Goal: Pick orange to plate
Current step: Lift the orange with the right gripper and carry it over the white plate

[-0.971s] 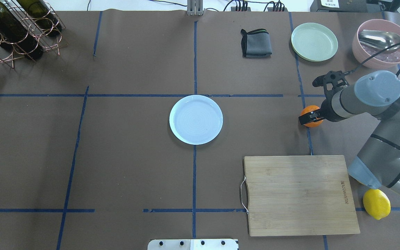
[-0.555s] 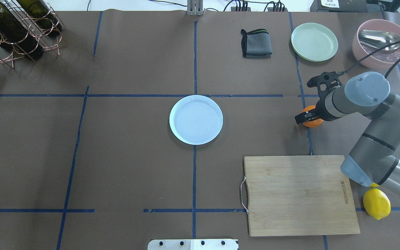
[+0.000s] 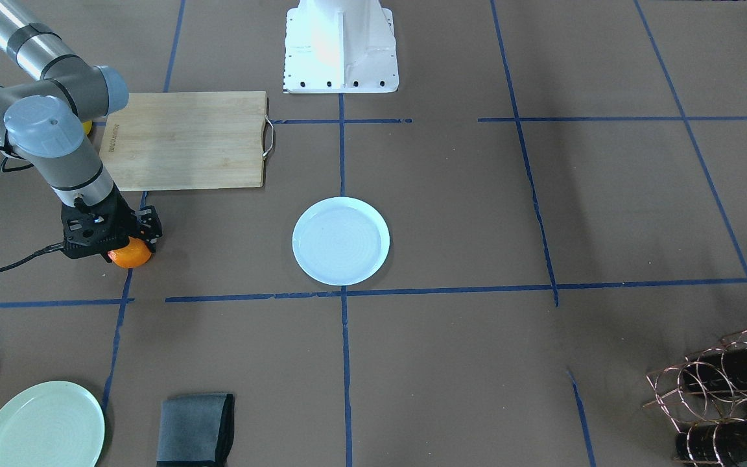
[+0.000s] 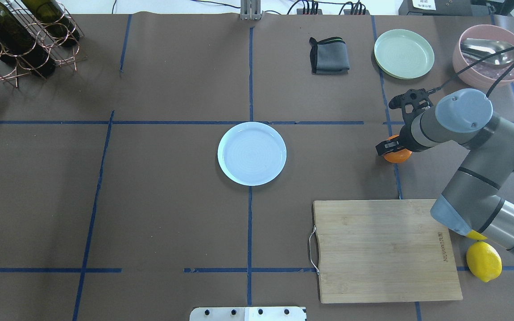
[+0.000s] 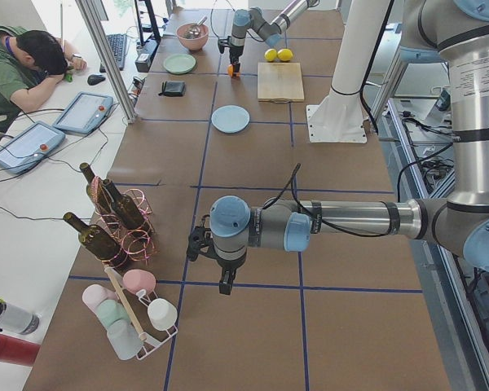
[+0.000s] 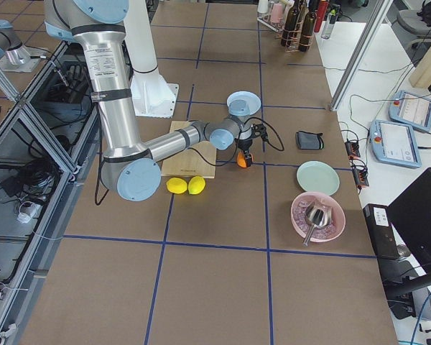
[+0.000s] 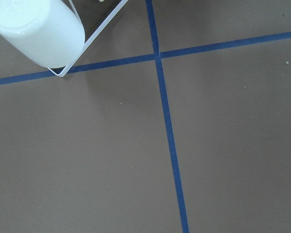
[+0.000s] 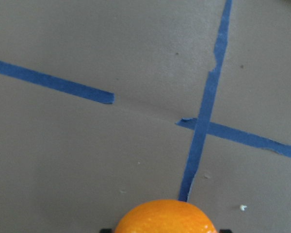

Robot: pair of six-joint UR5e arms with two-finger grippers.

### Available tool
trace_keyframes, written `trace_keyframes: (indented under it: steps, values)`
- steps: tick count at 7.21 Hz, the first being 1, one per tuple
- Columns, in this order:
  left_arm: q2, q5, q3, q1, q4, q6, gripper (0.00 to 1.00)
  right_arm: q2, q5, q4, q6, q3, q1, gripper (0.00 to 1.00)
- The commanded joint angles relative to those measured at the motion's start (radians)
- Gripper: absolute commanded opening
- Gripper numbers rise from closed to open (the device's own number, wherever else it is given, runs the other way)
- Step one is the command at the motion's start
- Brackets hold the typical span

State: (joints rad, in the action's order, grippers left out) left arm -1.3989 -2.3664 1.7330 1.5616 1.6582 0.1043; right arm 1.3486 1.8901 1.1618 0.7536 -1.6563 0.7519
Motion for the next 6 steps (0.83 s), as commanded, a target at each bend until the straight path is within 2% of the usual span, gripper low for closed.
trace_keyframes:
  steps: [1,4,5,6]
  values:
    - [0.0,0.0,0.0,0.0,0.0,0.0,1.0,-0.081,0.001,0.016,0.051,-0.008,-0.006,0.15]
    - [0.001,-0.001,0.002,0.0,0.0,0.0,1.0,-0.404,-0.034,0.286,0.261,0.042,-0.097,0.22]
    - [0.001,-0.001,0.002,0.002,0.0,0.0,1.0,-0.521,-0.099,0.294,0.336,0.156,-0.133,0.23]
    - [0.001,-0.001,0.002,0.002,0.0,0.0,1.0,-0.628,-0.127,0.292,0.372,0.282,-0.158,0.24]
